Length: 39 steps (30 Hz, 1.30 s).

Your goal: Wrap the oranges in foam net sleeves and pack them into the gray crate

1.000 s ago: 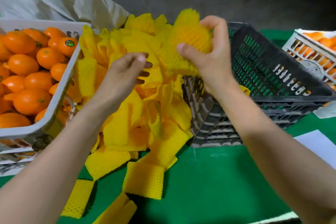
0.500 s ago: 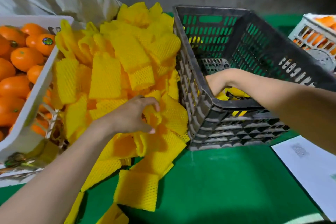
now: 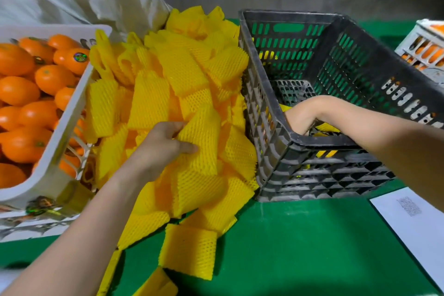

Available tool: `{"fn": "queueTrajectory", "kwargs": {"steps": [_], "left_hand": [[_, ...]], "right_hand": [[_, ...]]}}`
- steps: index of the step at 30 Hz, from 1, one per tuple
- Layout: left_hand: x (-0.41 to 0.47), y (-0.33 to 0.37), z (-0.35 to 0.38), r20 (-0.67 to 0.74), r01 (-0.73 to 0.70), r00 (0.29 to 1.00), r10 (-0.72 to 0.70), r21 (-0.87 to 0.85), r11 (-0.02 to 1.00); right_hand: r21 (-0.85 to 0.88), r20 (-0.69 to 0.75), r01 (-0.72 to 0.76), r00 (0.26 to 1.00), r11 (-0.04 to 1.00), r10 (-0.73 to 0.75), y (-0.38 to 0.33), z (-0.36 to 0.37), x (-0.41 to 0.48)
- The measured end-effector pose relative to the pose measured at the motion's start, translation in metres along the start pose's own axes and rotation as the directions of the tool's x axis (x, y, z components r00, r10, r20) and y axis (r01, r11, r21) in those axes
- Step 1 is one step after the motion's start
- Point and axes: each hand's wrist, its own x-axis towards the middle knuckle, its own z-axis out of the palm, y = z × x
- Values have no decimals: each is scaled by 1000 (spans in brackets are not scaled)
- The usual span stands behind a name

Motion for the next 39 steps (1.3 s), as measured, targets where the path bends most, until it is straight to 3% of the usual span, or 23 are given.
{"fn": "queueTrajectory", "kwargs": {"steps": [4, 5, 6, 7, 8, 9, 10, 11, 13, 15, 17, 22, 25, 28, 30, 32, 36, 37, 39], "left_hand": [[-14, 6, -9, 26, 68, 998, -63, -262, 963], [-17, 7, -11, 29, 64, 998, -58, -287, 956], [-20, 9, -13, 32, 51, 999, -43, -304, 951], [-23, 9, -15, 29, 30, 999, -23, -305, 952], [-26, 10, -16, 15, 6, 1000, -1, -298, 955], [-28, 11, -17, -2, -22, 1000, 22, -288, 957], [-30, 12, -18, -16, -55, 998, 53, -279, 959], [-32, 13, -18, -31, -94, 996, 89, -270, 958], [-37, 16, -16, -59, -149, 988, 139, -231, 961], [-41, 17, -16, -92, -194, 980, 179, -187, 963], [-47, 17, -17, -143, -244, 963, 227, -113, 963], [-67, 18, -27, -275, -309, 911, 306, 35, 951], [-72, 16, -38, -442, -303, 780, 443, 352, 885], [-79, 15, -45, -540, -284, 683, 491, 424, 860], [-82, 14, -53, -525, -312, 676, 517, 431, 847], [-86, 19, -67, -450, -347, 724, 523, 418, 840], [-80, 31, -129, -352, -339, 879, 322, 15, 941], [-75, 29, -148, -361, -313, 879, 310, 52, 948], [-62, 22, -190, -357, -117, 889, 286, 427, 897]], "right_hand": [[150, -145, -8, 989, 989, 30, 0, -6, -20], [188, -255, 10, 966, 982, 39, 0, -8, -27], [197, -435, 44, 899, 979, 47, 0, -10, -35], [198, -655, 78, 752, 977, 73, -2, -12, -44], [209, -846, 128, 520, 970, 114, -5, -14, -51], [218, -951, 233, 268, 948, 153, -13, -16, -61], [206, -979, 387, 89, 899, 186, -25, -16, -70], [159, -983, 536, 7, 829, 185, -41, -15, -78], [-3, -1000, 645, 5, 764, -8, -82, -3, -89], [-172, -962, 589, 73, 789, -264, -123, 15, -86], [-274, -922, 546, 84, 791, -377, -152, 27, -74], [-288, -958, 505, -159, 813, -240, -182, 29, -49], [-321, -941, 489, -258, 811, -217, -196, 28, -41], [-363, -925, 505, -299, 783, -236, -213, 24, -38], [-359, -933, 591, -250, 723, -259, -227, 20, -36], [-303, -946, 712, -143, 634, -291, -239, 14, -33], [-134, -957, 855, 19, 501, -290, -255, -4, -26], [-94, -954, 876, 57, 473, -295, -258, -8, -24], [-37, -941, 895, 118, 445, -316, -264, -14, -20]]}}
